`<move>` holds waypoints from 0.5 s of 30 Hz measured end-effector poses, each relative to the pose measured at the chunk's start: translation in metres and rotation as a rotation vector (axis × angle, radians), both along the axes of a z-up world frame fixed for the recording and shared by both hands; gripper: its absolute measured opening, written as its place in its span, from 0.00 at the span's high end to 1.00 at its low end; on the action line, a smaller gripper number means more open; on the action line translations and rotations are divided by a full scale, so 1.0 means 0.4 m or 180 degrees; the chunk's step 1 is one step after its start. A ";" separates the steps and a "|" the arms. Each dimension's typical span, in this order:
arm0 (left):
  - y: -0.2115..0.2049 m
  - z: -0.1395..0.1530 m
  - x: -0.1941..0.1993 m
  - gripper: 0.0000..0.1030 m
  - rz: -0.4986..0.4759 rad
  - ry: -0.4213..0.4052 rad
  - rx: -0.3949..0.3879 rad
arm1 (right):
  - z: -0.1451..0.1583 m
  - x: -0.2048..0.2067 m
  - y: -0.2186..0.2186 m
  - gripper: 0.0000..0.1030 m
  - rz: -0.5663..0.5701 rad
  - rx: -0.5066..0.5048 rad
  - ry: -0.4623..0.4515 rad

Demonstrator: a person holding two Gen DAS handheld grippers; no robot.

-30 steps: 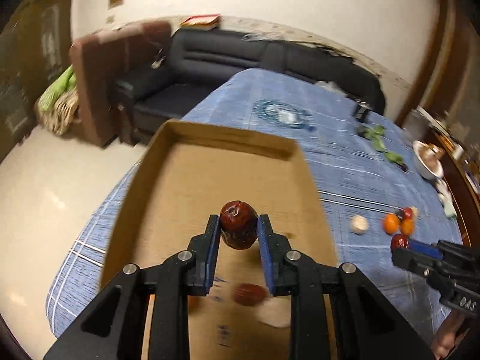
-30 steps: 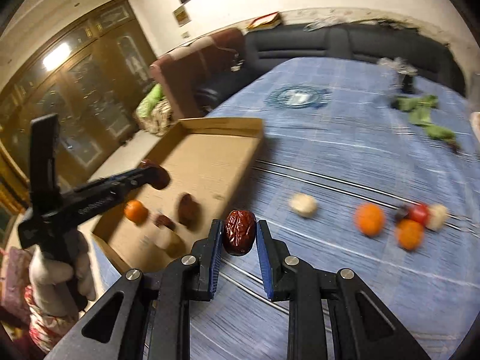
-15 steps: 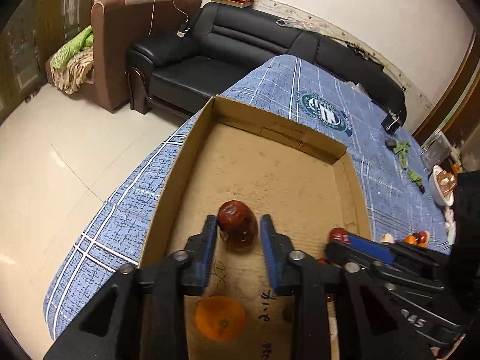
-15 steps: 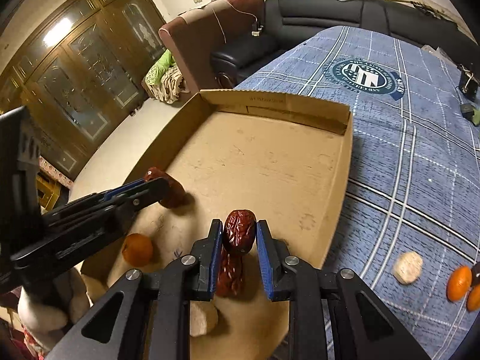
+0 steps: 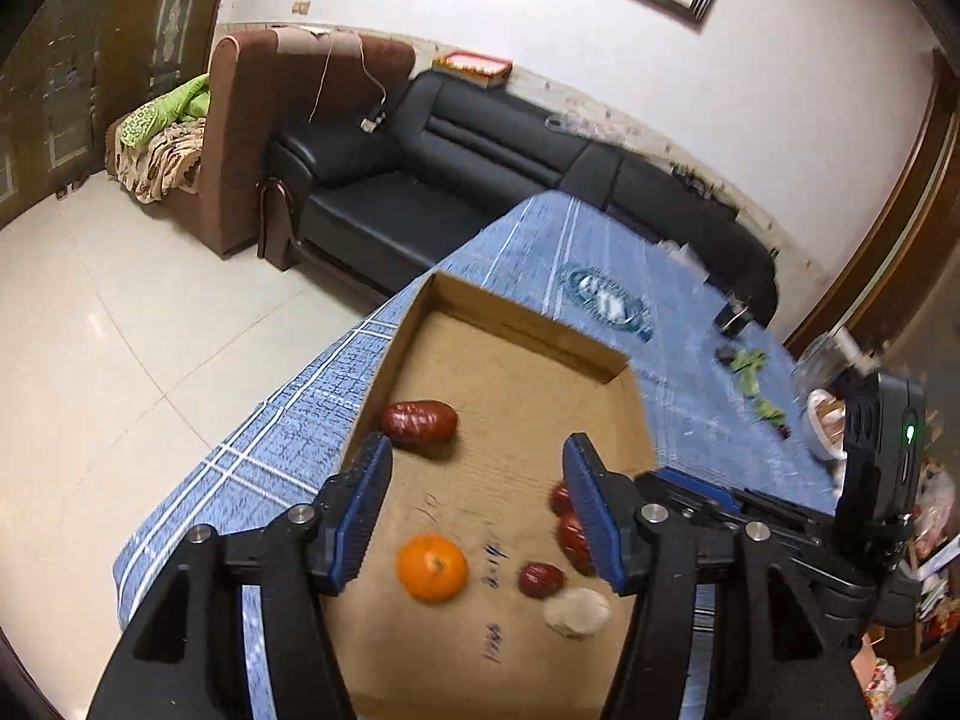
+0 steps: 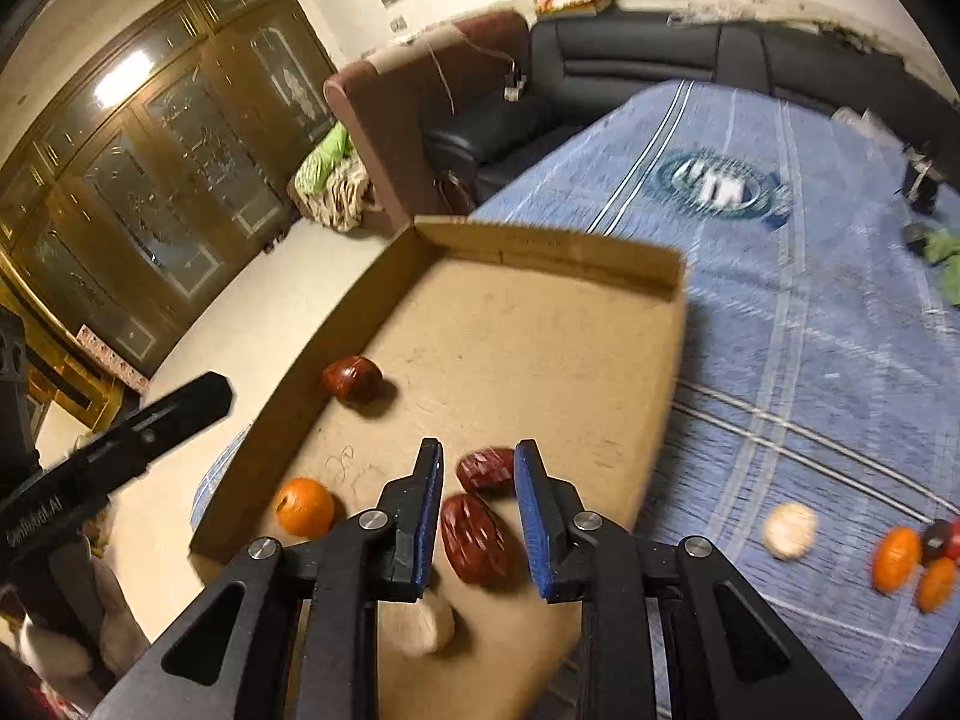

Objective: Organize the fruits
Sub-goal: 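Carry both dates into the box and open both tools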

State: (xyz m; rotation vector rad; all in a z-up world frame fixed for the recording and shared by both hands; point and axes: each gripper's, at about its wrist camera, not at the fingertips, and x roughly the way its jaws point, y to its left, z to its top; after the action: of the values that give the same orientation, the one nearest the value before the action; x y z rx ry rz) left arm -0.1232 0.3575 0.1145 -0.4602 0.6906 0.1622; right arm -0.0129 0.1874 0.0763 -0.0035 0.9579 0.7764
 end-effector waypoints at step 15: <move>-0.184 0.114 -0.208 0.33 -0.0187 -0.0593 -0.0013 | 0.123 -0.216 -0.533 0.69 -0.1133 0.0092 -0.0495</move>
State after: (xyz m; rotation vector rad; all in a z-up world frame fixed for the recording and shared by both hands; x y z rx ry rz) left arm -0.2063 0.2838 0.1601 -0.4523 0.5212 0.0616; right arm -0.0993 -0.0257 0.1256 0.1271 0.7714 0.4537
